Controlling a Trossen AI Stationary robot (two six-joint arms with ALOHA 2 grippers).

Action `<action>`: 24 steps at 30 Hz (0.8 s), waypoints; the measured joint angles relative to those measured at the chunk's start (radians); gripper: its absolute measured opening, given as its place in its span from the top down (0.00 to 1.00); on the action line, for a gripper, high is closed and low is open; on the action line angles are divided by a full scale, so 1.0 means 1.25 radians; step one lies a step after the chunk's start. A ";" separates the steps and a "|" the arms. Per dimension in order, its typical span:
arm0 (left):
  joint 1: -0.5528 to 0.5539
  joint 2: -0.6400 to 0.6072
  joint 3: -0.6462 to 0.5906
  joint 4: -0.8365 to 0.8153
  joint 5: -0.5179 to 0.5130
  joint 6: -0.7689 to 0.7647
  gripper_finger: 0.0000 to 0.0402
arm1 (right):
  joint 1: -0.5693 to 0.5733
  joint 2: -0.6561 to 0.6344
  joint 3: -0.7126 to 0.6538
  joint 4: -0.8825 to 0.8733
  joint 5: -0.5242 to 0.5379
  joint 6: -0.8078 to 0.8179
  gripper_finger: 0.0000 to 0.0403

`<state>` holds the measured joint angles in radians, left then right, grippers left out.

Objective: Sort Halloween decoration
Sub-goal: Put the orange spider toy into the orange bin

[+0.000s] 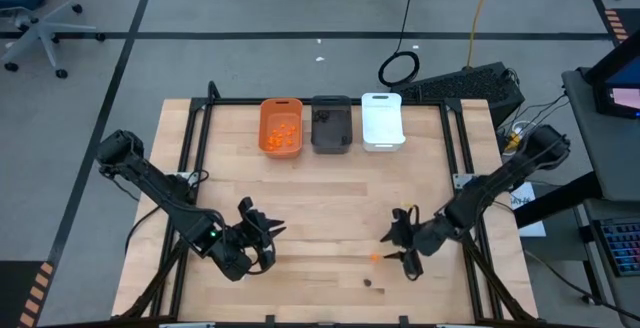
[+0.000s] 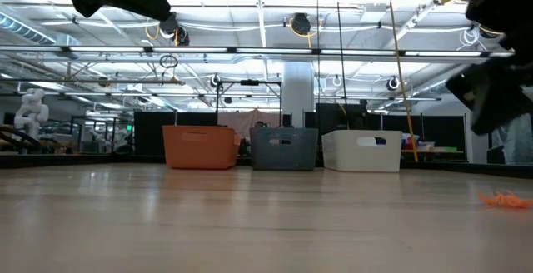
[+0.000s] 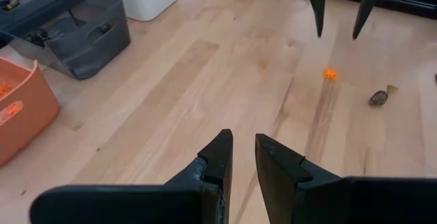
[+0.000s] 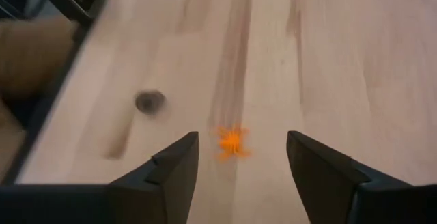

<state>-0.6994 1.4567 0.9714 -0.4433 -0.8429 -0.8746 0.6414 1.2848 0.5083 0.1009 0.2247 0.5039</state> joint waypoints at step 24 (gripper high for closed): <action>0.020 0.000 0.000 0.011 -0.006 0.035 0.84 | 0.020 0.261 0.001 0.199 0.048 0.048 0.56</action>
<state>-0.6740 1.4570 0.9714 -0.4297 -0.8501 -0.8303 0.6659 1.6105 0.5102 0.3492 0.2849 0.5639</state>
